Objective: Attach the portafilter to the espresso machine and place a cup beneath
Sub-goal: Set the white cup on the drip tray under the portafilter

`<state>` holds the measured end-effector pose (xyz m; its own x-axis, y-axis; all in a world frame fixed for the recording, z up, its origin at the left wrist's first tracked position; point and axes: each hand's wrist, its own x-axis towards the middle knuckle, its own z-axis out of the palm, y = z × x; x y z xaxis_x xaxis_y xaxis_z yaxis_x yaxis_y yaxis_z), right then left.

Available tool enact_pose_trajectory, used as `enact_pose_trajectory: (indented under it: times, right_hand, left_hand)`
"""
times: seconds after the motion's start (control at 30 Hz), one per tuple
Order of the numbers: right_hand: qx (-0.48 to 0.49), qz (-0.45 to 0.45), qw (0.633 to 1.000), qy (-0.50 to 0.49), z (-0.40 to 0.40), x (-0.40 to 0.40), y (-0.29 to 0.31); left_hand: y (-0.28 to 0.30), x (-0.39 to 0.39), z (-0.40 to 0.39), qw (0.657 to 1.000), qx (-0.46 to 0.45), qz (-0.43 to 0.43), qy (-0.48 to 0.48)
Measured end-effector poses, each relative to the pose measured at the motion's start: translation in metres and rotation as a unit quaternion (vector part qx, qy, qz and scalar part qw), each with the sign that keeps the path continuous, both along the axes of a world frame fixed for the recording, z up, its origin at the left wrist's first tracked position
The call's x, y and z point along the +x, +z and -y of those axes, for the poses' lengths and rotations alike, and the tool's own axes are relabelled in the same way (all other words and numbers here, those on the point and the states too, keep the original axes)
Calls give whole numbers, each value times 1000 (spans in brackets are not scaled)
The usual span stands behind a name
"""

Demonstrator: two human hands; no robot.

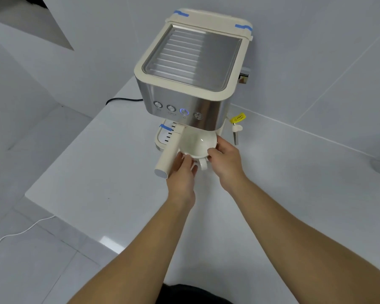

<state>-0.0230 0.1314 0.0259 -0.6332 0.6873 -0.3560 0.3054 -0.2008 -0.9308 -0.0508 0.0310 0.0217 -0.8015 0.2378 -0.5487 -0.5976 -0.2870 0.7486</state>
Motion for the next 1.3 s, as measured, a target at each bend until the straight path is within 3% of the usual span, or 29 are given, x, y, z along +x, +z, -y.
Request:
enact_pose_trajectory:
  times: [0.37, 0.77, 1.3]
  right_hand:
    - [-2, -11, 1000, -28, -2, -23, -13]
    - [-69, -85, 994, -16, 10, -6, -27]
    - [-101, -70, 992, 25, 1, -16, -19]
  left_hand:
    - [-10, -2, -13, 998, 16, -58, -8]
    - [-18, 19, -16, 996, -6, -82, -38]
    - [-7, 7, -18, 993, -52, -85, -65]
